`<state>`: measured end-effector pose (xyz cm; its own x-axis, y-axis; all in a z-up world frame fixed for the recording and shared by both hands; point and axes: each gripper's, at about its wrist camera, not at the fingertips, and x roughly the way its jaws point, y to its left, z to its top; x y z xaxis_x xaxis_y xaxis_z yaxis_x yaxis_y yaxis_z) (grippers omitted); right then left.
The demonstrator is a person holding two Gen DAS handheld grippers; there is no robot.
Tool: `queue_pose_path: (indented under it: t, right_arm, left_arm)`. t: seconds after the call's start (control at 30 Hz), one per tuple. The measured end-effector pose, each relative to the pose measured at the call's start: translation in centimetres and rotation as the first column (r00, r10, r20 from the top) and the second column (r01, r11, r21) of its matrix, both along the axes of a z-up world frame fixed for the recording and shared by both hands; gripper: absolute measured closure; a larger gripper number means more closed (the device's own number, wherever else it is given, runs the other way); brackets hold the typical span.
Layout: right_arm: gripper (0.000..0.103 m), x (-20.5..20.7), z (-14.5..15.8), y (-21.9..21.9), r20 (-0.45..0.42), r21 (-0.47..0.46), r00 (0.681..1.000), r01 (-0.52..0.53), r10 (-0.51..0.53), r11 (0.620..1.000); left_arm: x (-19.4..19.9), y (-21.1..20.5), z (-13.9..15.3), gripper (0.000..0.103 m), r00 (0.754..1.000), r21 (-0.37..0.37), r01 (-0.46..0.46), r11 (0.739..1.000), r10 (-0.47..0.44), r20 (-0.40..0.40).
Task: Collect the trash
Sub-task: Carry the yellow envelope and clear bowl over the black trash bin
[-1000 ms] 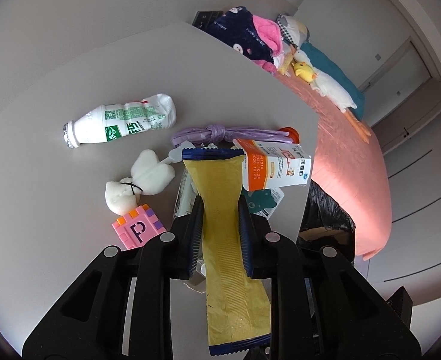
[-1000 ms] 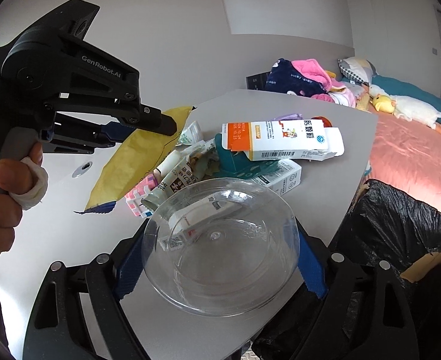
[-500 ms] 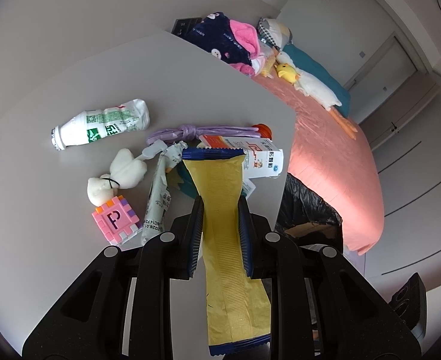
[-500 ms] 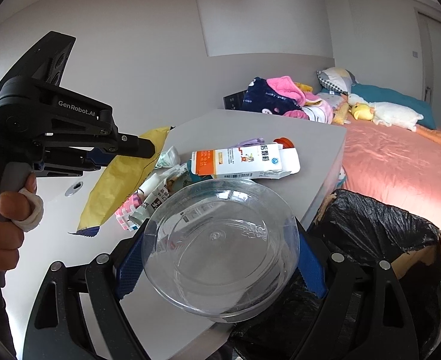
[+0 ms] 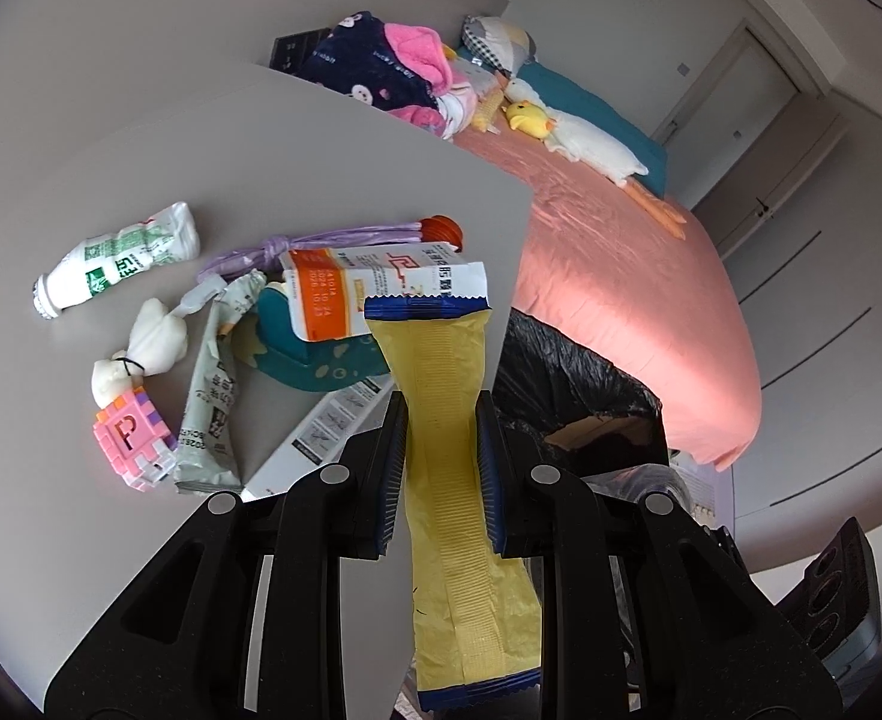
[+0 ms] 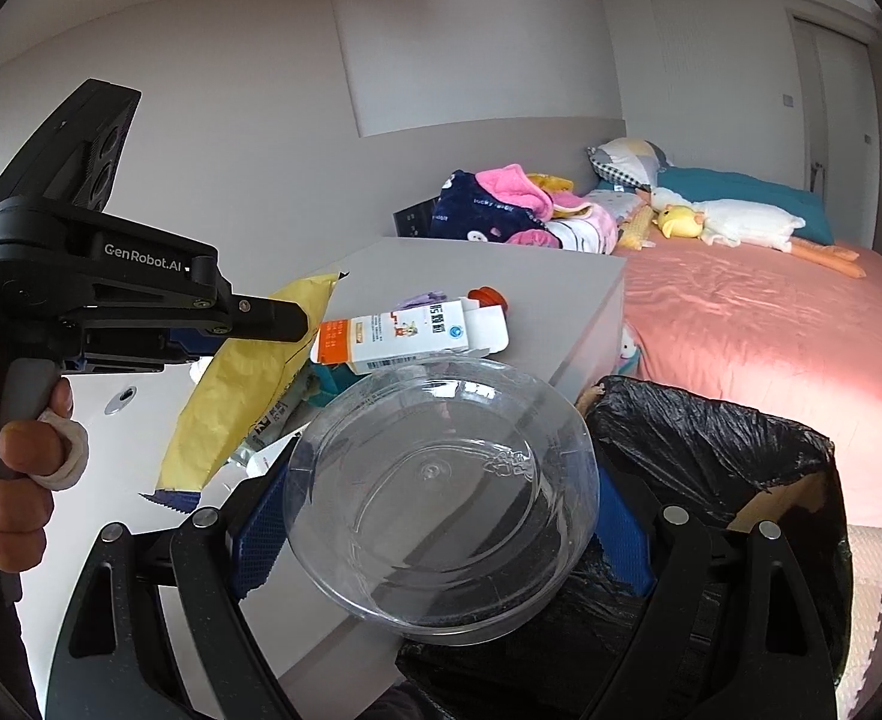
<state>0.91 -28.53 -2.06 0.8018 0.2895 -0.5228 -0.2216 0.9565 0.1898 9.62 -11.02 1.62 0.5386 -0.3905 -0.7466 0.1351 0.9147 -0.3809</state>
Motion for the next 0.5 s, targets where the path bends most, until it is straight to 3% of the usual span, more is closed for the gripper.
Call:
queue_pose_path:
  t: [0.5]
  right_arm:
    - [0.016,-0.7,0.0,-6.4,-0.002,0.014,0.99,0.142,-0.142,0.99]
  left_arm:
    - [0.9,-6.8,-0.7,0.081,0.991,0.065,0.129,0.99,-0.13,0.015]
